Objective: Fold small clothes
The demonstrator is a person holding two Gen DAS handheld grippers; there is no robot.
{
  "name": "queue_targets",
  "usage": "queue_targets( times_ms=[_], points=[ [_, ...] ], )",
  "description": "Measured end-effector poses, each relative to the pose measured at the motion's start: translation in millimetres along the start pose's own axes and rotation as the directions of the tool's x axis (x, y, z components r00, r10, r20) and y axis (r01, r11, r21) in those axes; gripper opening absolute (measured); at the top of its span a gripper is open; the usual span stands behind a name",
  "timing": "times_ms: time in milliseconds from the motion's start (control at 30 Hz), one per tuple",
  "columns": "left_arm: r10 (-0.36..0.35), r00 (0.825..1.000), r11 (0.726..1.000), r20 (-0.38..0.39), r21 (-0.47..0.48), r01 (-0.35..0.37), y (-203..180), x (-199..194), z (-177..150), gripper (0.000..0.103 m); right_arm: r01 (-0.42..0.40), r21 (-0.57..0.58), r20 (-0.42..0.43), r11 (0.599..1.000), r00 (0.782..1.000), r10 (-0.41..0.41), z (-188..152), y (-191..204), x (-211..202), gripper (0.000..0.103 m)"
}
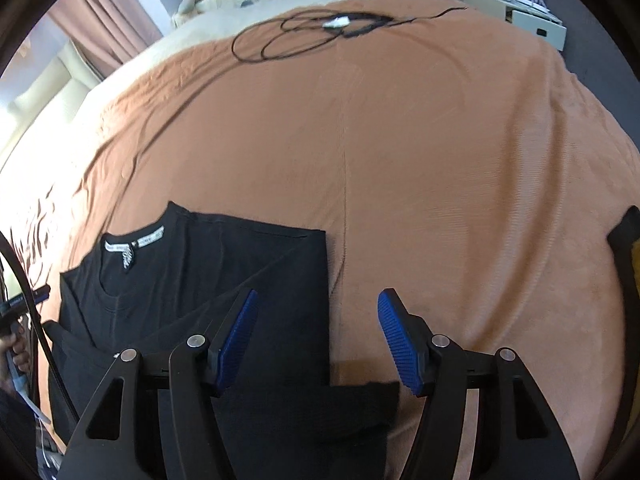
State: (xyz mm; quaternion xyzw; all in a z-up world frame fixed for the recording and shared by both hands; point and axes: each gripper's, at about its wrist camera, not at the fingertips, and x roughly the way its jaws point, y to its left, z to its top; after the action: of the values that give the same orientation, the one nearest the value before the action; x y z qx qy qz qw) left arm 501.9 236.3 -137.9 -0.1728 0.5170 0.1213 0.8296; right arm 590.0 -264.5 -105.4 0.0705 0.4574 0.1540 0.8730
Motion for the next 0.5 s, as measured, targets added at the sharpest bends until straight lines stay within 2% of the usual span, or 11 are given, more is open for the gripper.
queue_targets(
  times_ms=[100, 133, 267, 367, 500],
  points=[
    [0.021, 0.999, 1.0, -0.033, -0.007, -0.022, -1, 16, 6, 0.038, 0.016, -0.01, -0.019, 1.0, 1.0, -0.016, 10, 4, 14, 0.06],
    [0.027, 0.999, 1.0, -0.037, -0.007, -0.027, 0, 20, 7, 0.034, 0.02, -0.014, -0.029, 1.0, 0.999, -0.02, 12, 4, 19, 0.057],
    [0.02, 0.999, 1.0, -0.045, -0.02, -0.021, 4, 33, 13, 0.029, 0.038, -0.029, -0.056, 0.999, 0.998, -0.04, 21, 6, 36, 0.048],
    [-0.005, 0.999, 1.0, -0.034, -0.029, 0.004, 6, 33, 16, 0.029, 0.047, -0.039, -0.052, 0.998, 0.997, -0.049, 26, 4, 42, 0.047],
    [-0.103, 0.995, 0.994, -0.02, -0.044, 0.102, 10, 28, 18, 0.029, 0.045, -0.027, -0.046, 0.999, 0.998, -0.047, 31, 0, 48, 0.04]
  ],
)
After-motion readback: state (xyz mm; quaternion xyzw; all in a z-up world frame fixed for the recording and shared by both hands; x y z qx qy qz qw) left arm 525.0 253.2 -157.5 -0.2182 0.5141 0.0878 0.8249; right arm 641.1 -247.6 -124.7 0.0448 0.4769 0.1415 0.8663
